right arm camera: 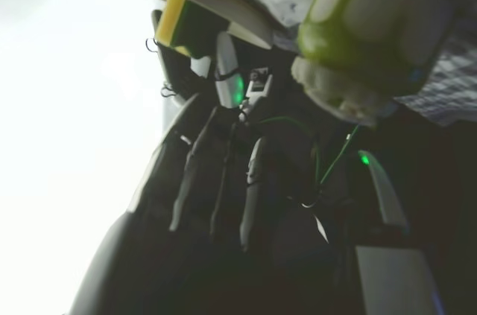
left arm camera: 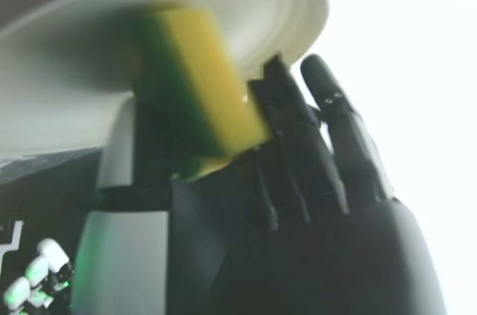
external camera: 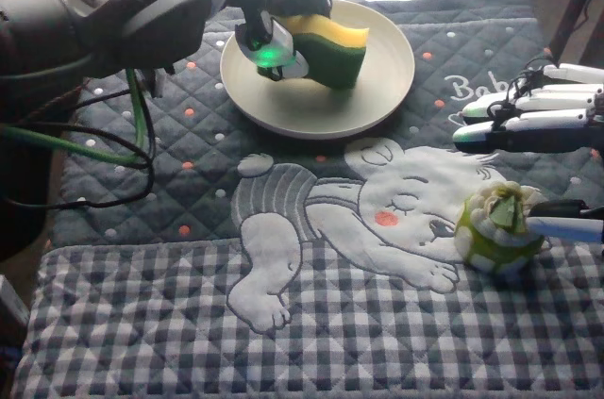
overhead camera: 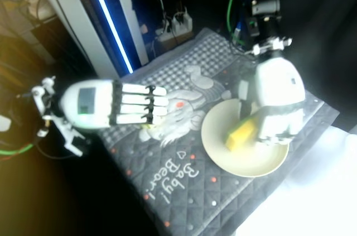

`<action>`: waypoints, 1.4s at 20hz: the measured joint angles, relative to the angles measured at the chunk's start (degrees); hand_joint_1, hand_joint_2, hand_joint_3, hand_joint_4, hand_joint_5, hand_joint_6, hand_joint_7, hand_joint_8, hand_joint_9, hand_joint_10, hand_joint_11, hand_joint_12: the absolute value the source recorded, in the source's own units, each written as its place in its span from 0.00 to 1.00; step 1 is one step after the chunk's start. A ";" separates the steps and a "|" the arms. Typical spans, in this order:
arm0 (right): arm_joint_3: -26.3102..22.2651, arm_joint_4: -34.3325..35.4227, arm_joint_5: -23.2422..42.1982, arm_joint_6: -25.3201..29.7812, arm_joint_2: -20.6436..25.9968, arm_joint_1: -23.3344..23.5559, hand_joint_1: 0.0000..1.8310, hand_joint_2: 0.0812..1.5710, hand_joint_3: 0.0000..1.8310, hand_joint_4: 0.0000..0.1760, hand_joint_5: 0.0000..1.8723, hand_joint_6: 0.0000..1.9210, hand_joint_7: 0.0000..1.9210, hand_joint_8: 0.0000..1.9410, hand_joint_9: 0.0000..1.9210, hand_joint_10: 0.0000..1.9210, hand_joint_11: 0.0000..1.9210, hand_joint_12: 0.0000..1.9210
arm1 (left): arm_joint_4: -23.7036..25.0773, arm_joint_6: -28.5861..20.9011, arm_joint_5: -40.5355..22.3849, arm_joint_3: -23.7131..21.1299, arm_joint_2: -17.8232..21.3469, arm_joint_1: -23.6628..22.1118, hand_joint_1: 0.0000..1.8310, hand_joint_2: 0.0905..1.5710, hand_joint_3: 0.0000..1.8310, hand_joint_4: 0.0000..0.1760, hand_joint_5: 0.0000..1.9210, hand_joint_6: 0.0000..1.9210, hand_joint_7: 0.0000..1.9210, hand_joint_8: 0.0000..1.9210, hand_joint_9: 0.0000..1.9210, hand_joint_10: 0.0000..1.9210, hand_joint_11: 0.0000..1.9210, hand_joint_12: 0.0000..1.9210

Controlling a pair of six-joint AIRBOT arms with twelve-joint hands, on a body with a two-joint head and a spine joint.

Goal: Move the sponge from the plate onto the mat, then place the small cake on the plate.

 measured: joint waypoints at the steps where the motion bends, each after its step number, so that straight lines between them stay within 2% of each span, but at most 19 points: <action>1: 0.00 0.00 -0.02 0.00 0.00 0.00 0.50 0.75 0.00 0.07 0.27 0.00 0.21 0.00 0.23 0.01 0.12 0.47 | 0.00 -0.02 -0.52 -0.98 0.83 0.00 0.69 0.70 0.00 0.00 0.56 0.29 0.48 0.69 0.44 0.62 0.35 0.77; 2: -0.02 -0.04 -0.11 0.04 0.00 0.00 0.51 0.75 0.00 0.01 0.27 0.00 0.22 0.00 0.23 0.01 0.12 0.47 | 0.04 0.02 -1.95 -3.28 2.78 -0.02 0.69 0.70 0.00 0.00 0.56 0.28 0.48 0.69 0.45 0.60 0.35 0.77; 3: -0.07 -0.04 -0.13 0.24 0.00 0.00 0.50 0.76 0.00 0.00 0.27 0.00 0.21 0.00 0.24 0.01 0.12 0.47 | 0.44 0.02 -2.93 -5.75 5.05 -0.37 0.66 0.66 0.00 0.00 0.57 0.37 0.43 0.76 0.42 0.84 0.36 0.94; 4: -0.09 -0.15 -0.15 0.31 0.00 0.00 0.49 0.76 0.00 0.00 0.27 0.00 0.21 0.00 0.24 0.01 0.12 0.46 | 1.53 0.02 -4.48 -8.57 7.85 -0.76 0.65 0.66 0.00 0.00 0.56 0.41 0.46 0.67 0.46 0.82 0.40 0.95; 5: -0.20 -0.07 -0.35 0.33 0.00 0.00 0.49 0.77 0.00 0.00 0.27 0.00 0.21 0.00 0.24 0.01 0.12 0.46 | 1.73 0.09 -6.97 -11.91 11.04 -1.05 0.68 0.68 0.00 0.00 0.57 0.31 0.50 0.65 0.47 0.73 0.38 0.91; 6: -0.20 -0.13 -0.31 0.35 0.00 0.00 0.49 0.76 0.00 0.00 0.27 0.00 0.21 0.00 0.23 0.00 0.11 0.46 | 2.14 0.02 -9.62 -14.86 14.05 -1.07 0.65 0.66 0.00 0.00 0.58 0.36 0.47 0.68 0.44 0.84 0.34 0.98; 8: -0.22 0.31 -0.39 0.37 0.09 0.00 0.52 0.77 0.00 0.00 0.30 0.00 0.23 0.01 0.24 0.00 0.09 0.48 | 2.29 -1.01 -17.09 -21.24 20.81 1.14 0.69 0.68 0.00 0.00 0.59 0.24 0.51 0.65 0.46 0.70 0.30 0.89; 9: -0.26 0.72 -0.37 0.37 0.20 0.00 0.52 0.78 0.00 0.00 0.30 0.01 0.24 0.01 0.24 0.01 0.09 0.48 | 2.40 -2.84 -20.72 -23.78 23.76 3.58 0.69 0.68 0.00 0.00 0.58 0.25 0.51 0.65 0.47 0.65 0.17 0.81; 11: -0.31 2.01 -0.28 0.37 0.28 0.00 0.53 0.82 0.00 0.00 0.31 0.00 0.26 0.00 0.28 0.00 0.12 0.41 | 2.89 -9.44 -25.92 -26.99 28.39 11.10 0.68 0.70 0.00 0.00 0.55 0.32 0.47 0.71 0.33 0.78 0.18 0.98; 12: -0.31 2.40 -0.31 0.37 0.28 0.00 0.52 0.83 0.00 0.00 0.30 0.00 0.26 0.00 0.28 0.00 0.13 0.37 | 2.95 -11.26 -26.86 -27.61 29.27 13.75 0.67 0.70 0.00 0.00 0.54 0.38 0.47 0.66 0.33 0.60 0.16 0.93; 14: -0.33 2.91 0.11 0.37 0.28 0.00 0.48 0.83 0.00 0.00 0.30 0.00 0.27 0.00 0.30 0.01 0.16 0.38 | 1.57 -12.00 -28.76 -29.35 29.59 18.14 0.68 0.68 0.00 0.00 0.54 0.36 0.55 0.55 0.50 0.38 0.33 0.75; 16: -0.57 2.97 0.52 0.37 0.28 0.00 0.48 0.83 0.00 0.00 0.31 0.00 0.26 0.00 0.30 0.00 0.15 0.43 | 1.70 -12.00 -29.14 -30.05 27.82 20.98 0.70 0.66 0.00 0.00 0.60 0.24 0.58 0.52 0.58 0.35 0.40 0.66; 17: -0.57 2.82 0.55 0.37 0.28 0.00 0.48 0.83 0.00 0.00 0.31 0.00 0.27 0.00 0.30 0.00 0.14 0.44 | 1.70 -11.78 -28.00 -29.92 26.82 21.22 0.70 0.67 0.00 0.00 0.60 0.20 0.55 0.58 0.56 0.46 0.39 0.74; 19: -0.55 2.86 0.55 0.33 0.28 0.00 0.47 0.83 0.00 0.00 0.31 0.00 0.28 0.00 0.31 0.00 0.14 0.46 | 0.52 -8.87 -25.94 -29.88 25.09 21.38 0.68 0.68 0.00 0.00 0.54 0.36 0.53 0.59 0.48 0.39 0.32 0.67; 20: -0.55 2.93 0.59 0.31 0.28 0.00 0.47 0.81 0.00 0.00 0.32 0.00 0.29 0.00 0.30 0.00 0.15 0.43 | -0.44 -7.74 -25.27 -29.81 24.76 21.38 0.56 0.65 0.00 0.00 0.46 0.13 0.44 0.25 0.40 0.27 0.23 0.61; 21: -0.48 2.86 0.59 0.31 0.28 0.02 0.47 0.81 0.00 0.00 0.32 0.00 0.29 0.00 0.29 0.00 0.13 0.42 | -2.51 -6.69 -24.90 -29.81 24.57 21.94 0.51 0.62 0.00 0.00 0.43 0.03 0.43 0.08 0.38 0.16 0.17 0.56; 23: -0.48 2.82 0.39 0.04 0.28 0.55 0.47 0.79 0.00 0.00 0.34 0.00 0.30 0.00 0.30 0.00 0.13 0.41 | -3.15 -6.32 -24.57 -29.53 24.74 22.71 0.37 0.58 0.00 0.00 0.36 0.00 0.38 0.00 0.34 0.06 0.09 0.59; 27: -0.50 3.15 3.15 -0.94 -0.31 2.45 0.53 0.69 0.00 0.00 0.37 0.00 0.32 0.00 0.32 0.00 0.16 0.45 | -4.17 -5.92 -26.88 -31.82 26.77 24.44 0.34 0.54 0.00 0.11 0.29 0.00 0.34 0.00 0.32 0.03 0.03 0.64; 28: -0.50 2.38 3.06 -0.94 -0.90 2.43 0.51 0.69 0.00 0.20 0.35 0.00 0.31 0.00 0.32 0.00 0.16 0.46 | -4.46 -5.90 -28.09 -32.92 27.65 25.03 0.35 0.54 0.00 0.06 0.28 0.00 0.34 0.00 0.32 0.03 0.02 0.65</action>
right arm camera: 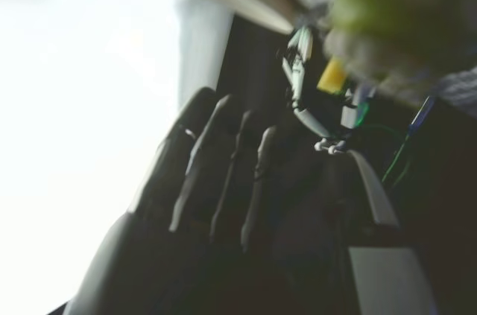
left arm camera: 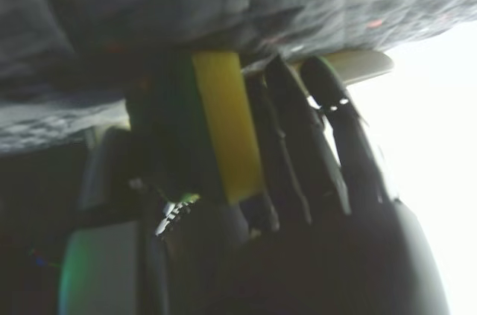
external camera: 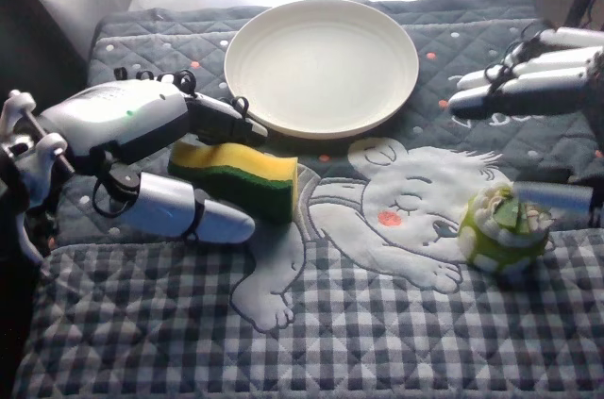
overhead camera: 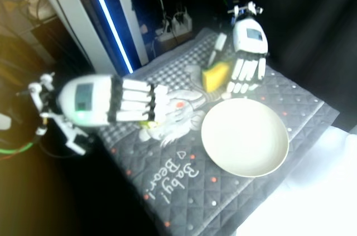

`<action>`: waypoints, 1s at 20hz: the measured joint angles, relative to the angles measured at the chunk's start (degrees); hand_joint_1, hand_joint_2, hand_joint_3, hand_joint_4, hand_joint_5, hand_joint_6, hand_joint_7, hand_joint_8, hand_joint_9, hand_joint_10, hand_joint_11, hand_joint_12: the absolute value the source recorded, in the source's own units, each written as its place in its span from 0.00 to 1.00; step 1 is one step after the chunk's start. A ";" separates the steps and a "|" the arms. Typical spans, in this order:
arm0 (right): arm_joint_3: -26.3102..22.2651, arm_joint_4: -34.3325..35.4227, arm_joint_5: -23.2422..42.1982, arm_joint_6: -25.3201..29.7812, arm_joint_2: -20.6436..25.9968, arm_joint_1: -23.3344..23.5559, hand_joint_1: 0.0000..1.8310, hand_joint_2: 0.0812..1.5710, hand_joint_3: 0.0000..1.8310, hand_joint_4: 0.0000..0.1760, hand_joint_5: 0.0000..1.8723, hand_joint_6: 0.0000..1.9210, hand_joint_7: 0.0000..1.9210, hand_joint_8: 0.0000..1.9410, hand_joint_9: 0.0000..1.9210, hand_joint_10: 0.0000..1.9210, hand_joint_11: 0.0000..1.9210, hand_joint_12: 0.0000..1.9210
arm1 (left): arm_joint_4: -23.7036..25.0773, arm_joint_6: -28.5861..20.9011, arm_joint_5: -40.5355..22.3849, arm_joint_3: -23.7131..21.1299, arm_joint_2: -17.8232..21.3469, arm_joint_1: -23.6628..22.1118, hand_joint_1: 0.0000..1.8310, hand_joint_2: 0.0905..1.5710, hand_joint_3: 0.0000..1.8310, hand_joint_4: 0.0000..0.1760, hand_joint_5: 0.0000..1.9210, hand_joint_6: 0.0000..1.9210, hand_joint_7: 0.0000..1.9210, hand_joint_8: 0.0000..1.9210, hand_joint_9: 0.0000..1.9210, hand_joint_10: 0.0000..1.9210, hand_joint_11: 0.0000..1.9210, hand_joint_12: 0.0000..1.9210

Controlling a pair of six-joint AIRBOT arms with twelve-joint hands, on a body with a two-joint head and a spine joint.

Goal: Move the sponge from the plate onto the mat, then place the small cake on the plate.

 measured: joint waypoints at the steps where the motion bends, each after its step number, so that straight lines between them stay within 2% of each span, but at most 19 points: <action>1: -0.02 -1.53 -0.90 0.11 -0.39 0.00 0.48 0.72 0.01 0.00 0.33 0.00 0.30 0.00 0.29 0.00 0.12 0.45 | 0.02 -0.02 -0.94 -0.70 0.59 0.52 0.37 0.54 0.00 0.00 0.28 0.00 0.34 0.00 0.32 0.03 0.02 0.66; 3: -0.24 -3.69 -3.10 1.27 -0.76 0.00 0.44 0.74 0.00 0.00 0.30 0.00 0.28 0.00 0.28 0.00 0.10 0.47 | -0.76 -0.31 -3.63 -1.97 2.03 1.88 0.38 0.56 0.00 0.00 0.26 0.00 0.33 0.00 0.32 0.02 0.00 0.61; 4: -0.24 -4.13 -4.15 1.51 -0.79 -0.02 0.37 0.75 0.00 0.09 0.27 0.00 0.25 0.00 0.26 0.00 0.06 0.54 | -1.40 -1.03 -5.03 -2.49 2.93 2.86 0.39 0.54 0.00 0.00 0.26 0.00 0.33 0.00 0.32 0.02 0.01 0.58; 5: -0.22 -4.24 -5.25 1.60 -0.79 -0.02 0.35 0.74 0.00 0.19 0.26 0.00 0.24 0.00 0.26 0.00 0.02 0.59 | -2.10 -1.20 -6.36 -3.10 3.80 3.85 0.39 0.54 0.00 0.00 0.25 0.00 0.32 0.00 0.31 0.01 0.02 0.58; 6: -0.07 -4.52 -6.97 1.62 -0.79 -0.02 0.35 0.71 0.00 0.29 0.23 0.00 0.22 0.00 0.24 0.00 0.00 0.59 | -3.39 -1.33 -8.28 -4.09 4.98 5.22 0.38 0.54 0.00 0.00 0.25 0.00 0.31 0.00 0.30 0.01 0.00 0.62; 7: 0.07 -4.94 -8.07 1.60 -0.79 -0.02 0.35 0.69 0.00 0.35 0.21 0.00 0.21 0.00 0.23 0.00 0.00 0.61 | -3.82 -1.33 -9.22 -4.48 5.44 5.86 0.37 0.54 0.00 0.00 0.25 0.00 0.31 0.00 0.29 0.00 0.00 0.64; 8: 0.37 -5.66 -9.57 1.64 -0.92 -0.02 0.35 0.68 0.00 0.46 0.19 0.00 0.19 0.00 0.22 0.00 0.01 0.62 | -4.42 -1.31 -10.40 -4.81 5.64 6.54 0.37 0.53 0.00 0.00 0.24 0.00 0.30 0.00 0.28 0.00 0.00 0.64; 11: 1.18 -8.35 -14.01 2.78 -1.53 -0.02 0.40 0.67 0.00 0.35 0.20 0.00 0.17 0.00 0.19 0.00 0.01 0.59 | -4.44 -1.33 -11.56 -5.25 5.70 6.82 0.39 0.51 0.00 0.00 0.23 0.00 0.28 0.00 0.26 0.00 0.00 0.68; 12: 1.44 -9.20 -15.32 3.32 -1.64 -0.02 0.40 0.66 0.00 0.45 0.18 0.00 0.15 0.00 0.17 0.00 0.01 0.54 | -4.63 -1.38 -11.93 -5.25 5.73 6.91 0.40 0.51 0.00 0.00 0.22 0.00 0.28 0.00 0.27 0.01 0.00 0.72; 13: 1.77 -10.14 -16.70 4.11 -1.77 -0.02 0.43 0.65 0.00 0.40 0.19 0.00 0.15 0.00 0.17 0.00 0.01 0.53 | -4.85 -1.36 -12.41 -5.27 5.73 7.15 0.41 0.50 0.00 0.00 0.22 0.00 0.28 0.00 0.28 0.01 0.00 0.76; 14: 1.90 -10.34 -17.75 4.35 -1.81 -0.02 0.46 0.63 0.00 0.42 0.19 0.00 0.16 0.00 0.18 0.00 0.02 0.52 | -5.64 -1.36 -12.87 -5.68 5.75 7.56 0.42 0.50 0.00 0.00 0.21 0.00 0.28 0.00 0.29 0.01 0.00 0.78; 16: 2.08 -10.45 -18.03 4.42 -1.81 0.00 0.50 0.63 0.00 0.45 0.20 0.00 0.17 0.00 0.22 0.01 0.07 0.53 | -5.86 -1.33 -13.22 -5.84 5.75 8.09 0.39 0.51 0.00 0.00 0.20 0.00 0.27 0.00 0.26 0.01 0.00 0.70; 17: 2.19 -10.47 -18.23 4.42 -1.81 0.00 0.54 0.65 0.00 0.33 0.22 0.00 0.20 0.00 0.26 0.01 0.10 0.53 | -6.05 -1.36 -13.60 -5.84 5.77 8.57 0.38 0.51 0.00 0.00 0.20 0.00 0.26 0.00 0.25 0.00 0.00 0.65; 18: 2.56 -10.60 -18.25 4.48 -1.81 0.00 0.62 0.67 0.00 0.00 0.32 0.01 0.31 0.03 0.37 0.05 0.20 0.58 | -6.54 -1.36 -13.64 -5.84 5.79 9.03 0.40 0.50 0.00 0.00 0.22 0.00 0.27 0.01 0.27 0.01 0.00 0.72; 19: 2.86 -10.40 -18.14 4.68 -1.81 0.00 0.69 0.68 0.00 0.00 0.40 0.01 0.40 0.05 0.44 0.10 0.25 0.63 | -7.10 -1.38 -13.75 -5.84 5.79 9.44 0.39 0.51 0.00 0.00 0.20 0.00 0.27 0.00 0.26 0.01 0.00 0.69; 20: 3.19 -10.10 -17.64 4.76 -1.81 0.13 0.74 0.71 0.00 0.00 0.50 0.25 0.43 0.54 0.45 0.61 0.32 0.77 | -7.50 -1.38 -13.62 -5.90 5.79 9.77 0.39 0.51 0.00 0.00 0.20 0.00 0.27 0.00 0.27 0.01 0.00 0.68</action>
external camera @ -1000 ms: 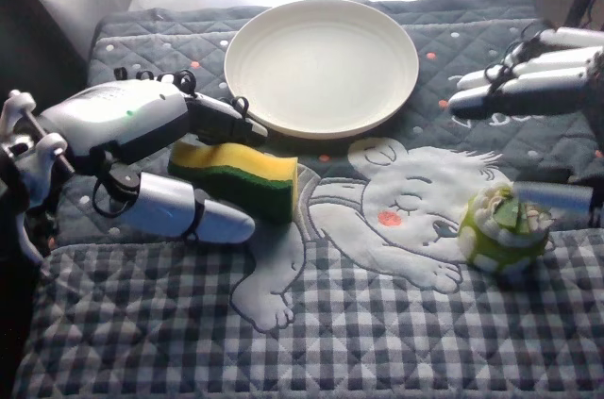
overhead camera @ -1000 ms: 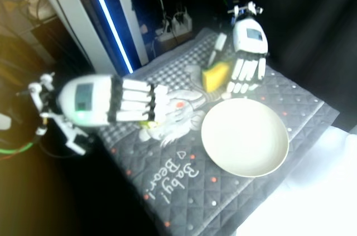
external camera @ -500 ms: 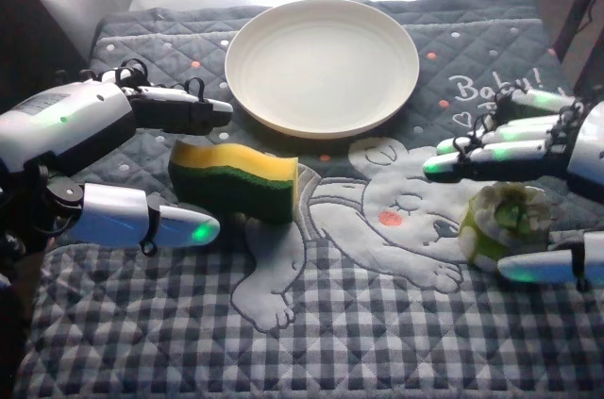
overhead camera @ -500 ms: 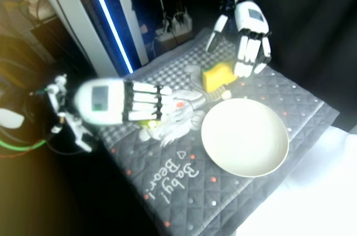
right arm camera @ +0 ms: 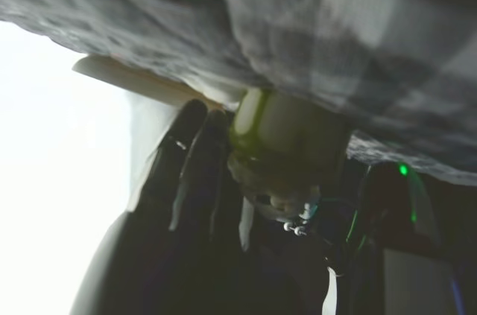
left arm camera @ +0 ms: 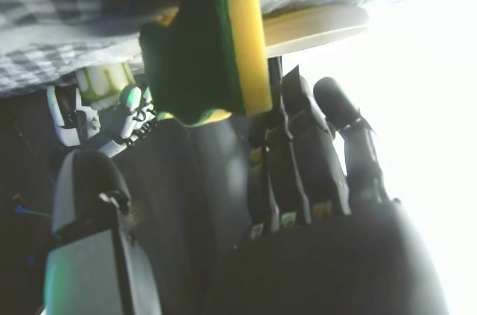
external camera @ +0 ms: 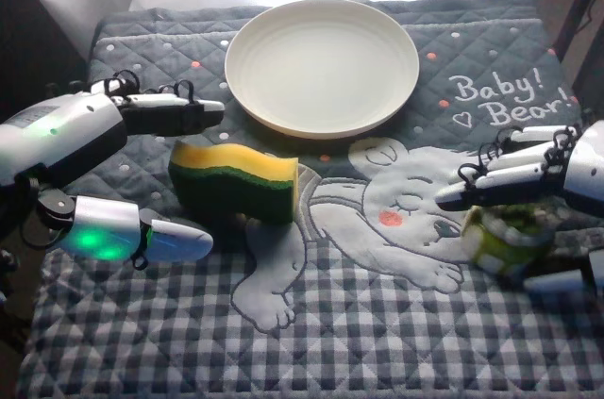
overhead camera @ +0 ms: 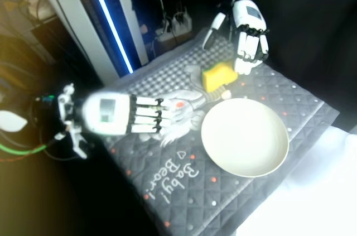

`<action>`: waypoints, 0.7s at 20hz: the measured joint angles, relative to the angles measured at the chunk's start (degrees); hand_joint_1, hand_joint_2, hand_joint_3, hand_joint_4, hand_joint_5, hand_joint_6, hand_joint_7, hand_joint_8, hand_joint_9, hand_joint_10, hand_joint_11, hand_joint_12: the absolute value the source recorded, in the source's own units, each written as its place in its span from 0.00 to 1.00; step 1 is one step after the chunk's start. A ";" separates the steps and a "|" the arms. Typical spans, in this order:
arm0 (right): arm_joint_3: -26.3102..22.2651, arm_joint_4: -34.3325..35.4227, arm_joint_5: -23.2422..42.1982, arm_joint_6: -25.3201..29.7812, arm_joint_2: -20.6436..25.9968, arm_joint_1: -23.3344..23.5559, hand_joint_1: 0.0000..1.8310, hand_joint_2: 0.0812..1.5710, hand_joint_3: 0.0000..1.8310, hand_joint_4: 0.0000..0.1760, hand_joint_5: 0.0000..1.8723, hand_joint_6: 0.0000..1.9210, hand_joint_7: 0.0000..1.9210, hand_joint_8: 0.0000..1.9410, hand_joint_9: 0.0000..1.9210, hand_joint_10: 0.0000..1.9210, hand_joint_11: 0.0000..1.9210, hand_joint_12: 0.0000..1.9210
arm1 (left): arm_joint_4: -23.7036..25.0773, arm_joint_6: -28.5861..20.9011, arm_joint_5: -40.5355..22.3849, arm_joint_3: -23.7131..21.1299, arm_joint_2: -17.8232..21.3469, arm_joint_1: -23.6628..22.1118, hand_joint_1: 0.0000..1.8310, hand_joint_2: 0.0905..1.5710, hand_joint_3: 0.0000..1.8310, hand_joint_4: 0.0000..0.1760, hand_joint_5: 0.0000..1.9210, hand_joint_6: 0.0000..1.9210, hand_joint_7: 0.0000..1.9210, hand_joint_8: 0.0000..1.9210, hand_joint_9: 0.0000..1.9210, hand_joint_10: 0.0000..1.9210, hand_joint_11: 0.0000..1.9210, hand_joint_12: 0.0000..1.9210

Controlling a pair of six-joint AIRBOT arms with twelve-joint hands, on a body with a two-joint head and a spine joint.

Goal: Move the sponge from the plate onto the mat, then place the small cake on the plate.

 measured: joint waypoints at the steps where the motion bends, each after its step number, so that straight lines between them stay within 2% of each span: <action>1: 0.20 0.02 0.20 0.04 0.00 0.11 0.69 0.74 0.00 0.00 0.49 0.38 0.43 0.72 0.44 0.74 0.38 0.89 | -0.13 0.00 0.00 0.00 0.00 0.04 0.39 0.51 0.00 0.00 0.21 0.00 0.27 0.00 0.27 0.01 0.00 0.66; 2: 0.42 -0.42 -0.04 0.02 -0.04 1.22 0.67 0.76 0.00 0.00 0.48 0.43 0.39 0.81 0.41 0.88 0.42 0.98 | -0.17 0.00 -0.26 0.00 0.00 0.28 0.38 0.52 0.00 0.00 0.22 0.00 0.27 0.00 0.26 0.01 0.00 0.63; 3: 0.59 -1.03 -0.66 -0.20 -0.07 2.16 0.66 0.77 0.00 0.00 0.46 0.47 0.37 0.85 0.39 0.93 0.40 1.00 | -0.26 0.02 -0.31 0.00 0.00 0.44 0.39 0.52 0.00 0.00 0.22 0.01 0.27 0.00 0.26 0.01 0.00 0.63; 4: 0.90 -1.64 -1.92 -0.79 -0.04 3.41 0.66 0.77 0.00 0.00 0.46 0.46 0.38 0.84 0.38 0.92 0.36 1.00 | -0.31 -0.02 -0.50 0.00 0.00 0.57 0.38 0.53 0.00 0.00 0.23 0.00 0.27 0.00 0.27 0.01 0.00 0.67; 5: 1.27 -1.64 -3.13 -2.21 -0.04 5.55 0.67 0.75 0.00 0.00 0.49 0.42 0.40 0.81 0.39 0.85 0.33 1.00 | -0.42 0.00 -0.42 0.00 0.00 0.66 0.38 0.53 0.00 0.00 0.23 0.00 0.28 0.00 0.28 0.01 0.00 0.68; 6: 1.55 -1.62 -3.43 -2.86 -0.02 7.45 0.68 0.71 0.00 0.00 0.50 0.50 0.47 0.62 0.43 0.89 0.37 1.00 | -0.44 0.00 -0.37 0.00 0.00 0.68 0.39 0.53 0.00 0.00 0.24 0.00 0.29 0.00 0.28 0.01 0.02 0.65; 7: 2.03 -1.38 -2.93 -4.44 -0.11 11.02 0.69 0.71 0.00 0.00 0.55 0.32 0.47 0.70 0.47 0.86 0.42 1.00 | -0.33 -0.02 -0.63 0.00 0.00 0.66 0.39 0.52 0.00 0.00 0.24 0.00 0.29 0.00 0.29 0.01 0.03 0.62; 8: 2.56 -1.09 -2.34 -5.60 -0.59 13.68 0.70 0.69 0.00 0.00 0.60 0.25 0.51 0.64 0.48 0.71 0.42 0.86 | -0.35 -0.04 -0.85 -0.04 0.00 0.66 0.40 0.52 0.00 0.00 0.24 0.00 0.29 0.00 0.29 0.01 0.04 0.59; 9: 3.56 -0.79 -1.31 -6.80 -1.55 17.14 0.70 0.66 0.00 0.00 0.62 0.25 0.56 0.55 0.51 0.58 0.40 0.75 | -0.37 -0.04 -0.85 -0.04 0.00 0.66 0.39 0.52 0.00 0.00 0.24 0.00 0.29 0.00 0.28 0.01 0.04 0.58; 10: 4.83 -0.57 -0.22 -7.10 -2.82 19.17 0.70 0.65 0.00 0.00 0.59 0.31 0.60 0.47 0.55 0.52 0.40 0.73 | -0.39 -0.04 -0.85 -0.04 0.00 0.68 0.39 0.52 0.00 0.00 0.24 0.00 0.29 0.00 0.29 0.01 0.05 0.58; 11: 6.34 -0.83 -0.04 -7.08 -4.37 20.61 0.75 0.66 0.00 0.00 0.57 0.36 0.61 0.36 0.52 0.59 0.39 0.68 | -0.39 -0.04 -0.79 -0.04 0.00 0.66 0.41 0.52 0.00 0.00 0.25 0.00 0.29 0.00 0.29 0.01 0.04 0.58; 13: 10.69 -1.16 -3.69 -7.26 -10.19 24.72 0.76 0.64 0.00 0.00 0.56 0.42 0.68 0.12 0.57 0.54 0.45 0.54 | -0.46 -0.13 -0.85 0.07 -0.02 0.61 0.41 0.52 0.00 0.00 0.26 0.00 0.31 0.00 0.30 0.01 0.03 0.66; 14: 12.70 -1.46 -5.73 -7.28 -12.76 26.53 0.76 0.64 0.00 0.00 0.57 0.43 0.69 0.07 0.58 0.51 0.46 0.51 | 0.07 -0.42 -0.57 0.24 -0.11 0.48 0.41 0.52 0.00 0.00 0.27 0.00 0.32 0.00 0.31 0.02 0.05 0.64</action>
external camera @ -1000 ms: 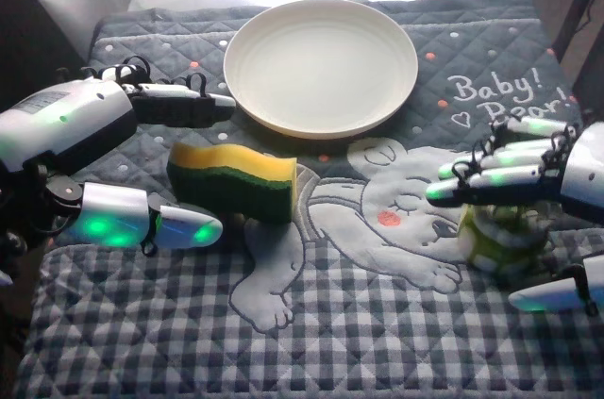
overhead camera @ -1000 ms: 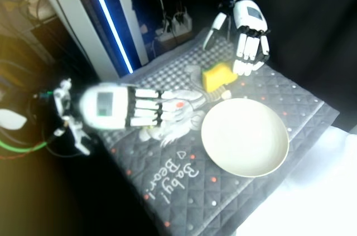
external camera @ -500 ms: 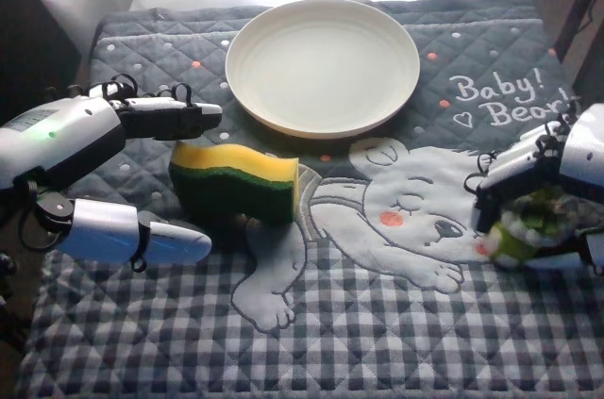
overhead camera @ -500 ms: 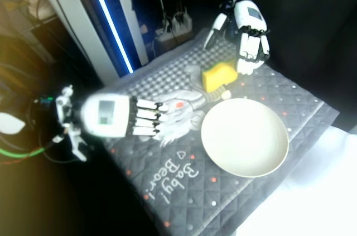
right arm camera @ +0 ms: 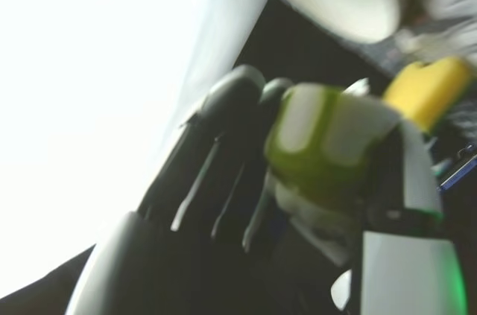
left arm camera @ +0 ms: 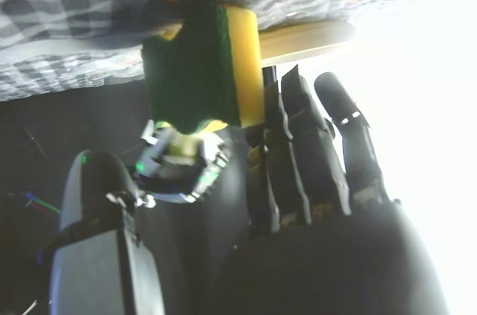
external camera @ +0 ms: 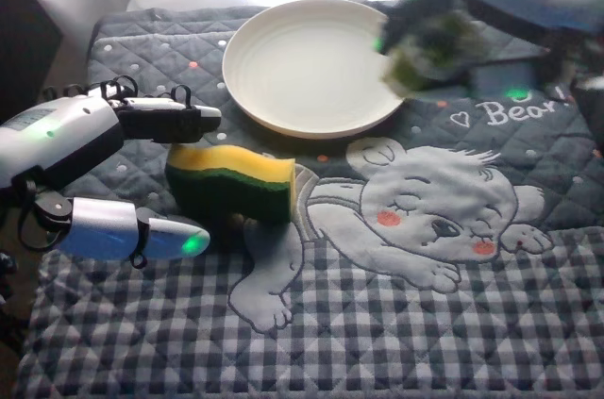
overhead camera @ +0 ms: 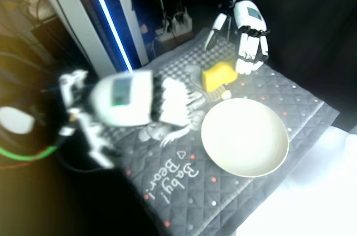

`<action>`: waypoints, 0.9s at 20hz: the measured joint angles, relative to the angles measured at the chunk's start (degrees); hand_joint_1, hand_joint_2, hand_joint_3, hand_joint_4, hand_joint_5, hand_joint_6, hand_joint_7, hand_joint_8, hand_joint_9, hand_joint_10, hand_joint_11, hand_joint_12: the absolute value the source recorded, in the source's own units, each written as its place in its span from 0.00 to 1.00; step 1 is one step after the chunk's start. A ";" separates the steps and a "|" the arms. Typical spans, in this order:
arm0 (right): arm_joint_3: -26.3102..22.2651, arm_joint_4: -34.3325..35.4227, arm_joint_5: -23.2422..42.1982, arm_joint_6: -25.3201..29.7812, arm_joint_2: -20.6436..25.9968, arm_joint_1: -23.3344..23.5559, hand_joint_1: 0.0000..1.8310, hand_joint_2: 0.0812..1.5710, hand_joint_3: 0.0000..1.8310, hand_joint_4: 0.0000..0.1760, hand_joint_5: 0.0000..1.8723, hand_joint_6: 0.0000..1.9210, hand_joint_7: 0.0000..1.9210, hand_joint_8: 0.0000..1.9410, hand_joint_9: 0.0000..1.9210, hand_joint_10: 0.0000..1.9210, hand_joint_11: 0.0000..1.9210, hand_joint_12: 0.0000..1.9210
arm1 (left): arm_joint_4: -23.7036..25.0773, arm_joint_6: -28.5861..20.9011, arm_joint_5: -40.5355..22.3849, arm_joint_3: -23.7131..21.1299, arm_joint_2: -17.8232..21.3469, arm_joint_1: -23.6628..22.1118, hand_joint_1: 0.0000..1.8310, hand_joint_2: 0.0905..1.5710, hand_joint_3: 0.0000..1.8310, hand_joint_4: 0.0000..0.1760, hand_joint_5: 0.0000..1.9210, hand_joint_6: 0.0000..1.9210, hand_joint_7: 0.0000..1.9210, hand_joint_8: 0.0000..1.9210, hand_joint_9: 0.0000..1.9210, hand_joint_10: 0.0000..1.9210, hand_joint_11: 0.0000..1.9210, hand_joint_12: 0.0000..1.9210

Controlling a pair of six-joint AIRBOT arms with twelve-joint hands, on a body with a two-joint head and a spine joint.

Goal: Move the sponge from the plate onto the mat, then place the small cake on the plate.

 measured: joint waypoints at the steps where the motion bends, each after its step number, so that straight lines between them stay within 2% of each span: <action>1: 2.03 0.07 -1.95 0.00 -2.49 1.51 0.76 0.64 0.00 0.00 0.57 0.42 0.69 0.06 0.59 0.52 0.50 0.55 | 0.46 -0.28 0.22 0.22 -0.26 -0.37 0.40 0.51 0.00 0.00 0.27 0.00 0.32 0.01 0.33 0.02 0.05 0.65; 2: 7.08 0.26 -7.69 -0.02 -8.02 4.02 0.70 0.62 0.00 0.00 0.62 0.38 0.72 0.09 0.67 0.42 0.57 0.70 | 2.29 -0.63 1.16 0.70 -0.33 -1.44 0.39 0.54 0.00 0.00 0.26 0.00 0.31 0.00 0.30 0.01 0.04 0.59; 3: 8.11 0.24 -8.96 -0.02 -9.07 4.39 0.75 0.63 0.00 0.00 0.58 0.39 0.68 0.13 0.62 0.47 0.51 0.57 | 2.51 -0.63 1.36 0.74 -0.35 -1.70 0.38 0.54 0.00 0.00 0.27 0.00 0.30 0.00 0.28 0.00 0.04 0.54; 4: 10.97 0.28 -12.55 -0.17 -11.80 4.87 0.76 0.64 0.00 0.00 0.56 0.41 0.63 0.23 0.61 0.46 0.51 0.46 | 3.15 -0.68 1.53 1.05 -0.39 -2.25 0.38 0.54 0.00 0.00 0.27 0.00 0.29 0.00 0.27 0.00 0.03 0.53; 5: 13.73 0.02 -16.63 -0.33 -14.43 5.16 0.76 0.66 0.00 0.00 0.53 0.48 0.55 0.35 0.58 0.49 0.49 0.42 | 3.63 -0.66 1.55 1.44 -0.70 -2.86 0.39 0.54 0.00 0.00 0.27 0.00 0.28 0.00 0.26 0.00 0.02 0.52; 6: 15.54 -1.16 -20.09 -0.44 -16.04 5.38 0.76 0.67 0.00 0.00 0.50 0.50 0.53 0.40 0.57 0.52 0.49 0.40 | 3.96 -0.68 1.57 1.55 -1.07 -3.34 0.40 0.54 0.00 0.00 0.27 0.00 0.27 0.00 0.25 0.00 0.00 0.53; 7: 16.39 -2.29 -22.91 -0.44 -16.87 5.55 0.66 0.65 0.00 0.00 0.43 0.17 0.45 0.18 0.46 0.28 0.38 0.43 | 4.26 -0.66 1.92 1.57 -1.36 -3.87 0.39 0.54 0.00 0.00 0.26 0.00 0.27 0.00 0.24 0.00 0.00 0.53; 8: 16.87 -2.89 -25.16 -0.42 -17.38 5.55 0.58 0.62 0.00 0.00 0.35 0.04 0.36 0.05 0.40 0.13 0.29 0.47 | 5.33 -0.72 2.14 1.88 -1.81 -4.20 0.40 0.54 0.00 0.00 0.26 0.00 0.27 0.00 0.24 0.00 0.00 0.54; 9: 16.85 -3.69 -25.51 -0.42 -17.38 5.57 0.49 0.58 0.00 0.50 0.18 0.01 0.19 0.01 0.23 0.03 0.08 0.48 | 5.90 -0.72 2.45 1.90 -1.99 -4.39 0.41 0.53 0.00 0.00 0.27 0.00 0.27 0.00 0.25 0.00 0.00 0.58; 10: 16.81 -4.15 -25.59 -0.44 -17.33 5.60 0.45 0.56 0.00 0.76 0.10 0.00 0.10 0.00 0.12 0.00 0.02 0.32 | 5.81 -0.74 2.45 1.90 -2.10 -4.39 0.41 0.53 0.00 0.00 0.27 0.00 0.28 0.00 0.26 0.01 0.00 0.60; 11: 16.81 -4.79 -25.97 -0.44 -17.27 5.84 0.41 0.56 0.00 0.95 0.02 0.00 0.03 0.00 0.03 0.00 0.00 0.11 | 5.77 -0.79 2.45 1.90 -2.10 -4.39 0.40 0.53 0.00 0.00 0.27 0.00 0.28 0.00 0.26 0.01 0.00 0.60; 12: 16.55 -5.64 -26.36 -0.44 -17.22 6.25 0.40 0.56 0.00 0.99 0.00 0.00 0.01 0.00 0.01 0.00 0.00 0.02 | 5.75 -0.87 2.43 1.90 -2.10 -4.39 0.40 0.53 0.00 0.00 0.26 0.00 0.27 0.00 0.25 0.00 0.00 0.59; 13: 15.63 -7.08 -26.75 -0.46 -16.87 7.41 0.37 0.56 0.00 1.00 0.00 0.00 0.00 0.00 0.00 0.00 0.00 0.00 | 5.70 -0.92 2.47 1.90 -2.10 -4.39 0.41 0.53 0.00 0.00 0.26 0.00 0.27 0.00 0.25 0.00 0.00 0.59; 15: 12.46 -8.76 -25.77 -0.46 -14.91 9.57 0.35 0.56 0.00 1.00 0.00 0.00 0.00 0.00 0.00 0.00 0.00 0.00 | 5.73 -1.11 2.45 1.84 -2.10 -4.37 0.42 0.54 0.00 0.00 0.25 0.00 0.26 0.00 0.24 0.00 0.00 0.55; 18: 6.32 -9.84 -21.03 -0.42 -7.39 10.12 0.35 0.56 0.00 1.00 0.00 0.00 0.00 0.00 0.00 0.00 0.01 0.01 | 5.22 -1.29 2.29 1.16 -1.46 -3.21 0.40 0.54 0.00 0.00 0.25 0.00 0.26 0.00 0.24 0.00 0.00 0.55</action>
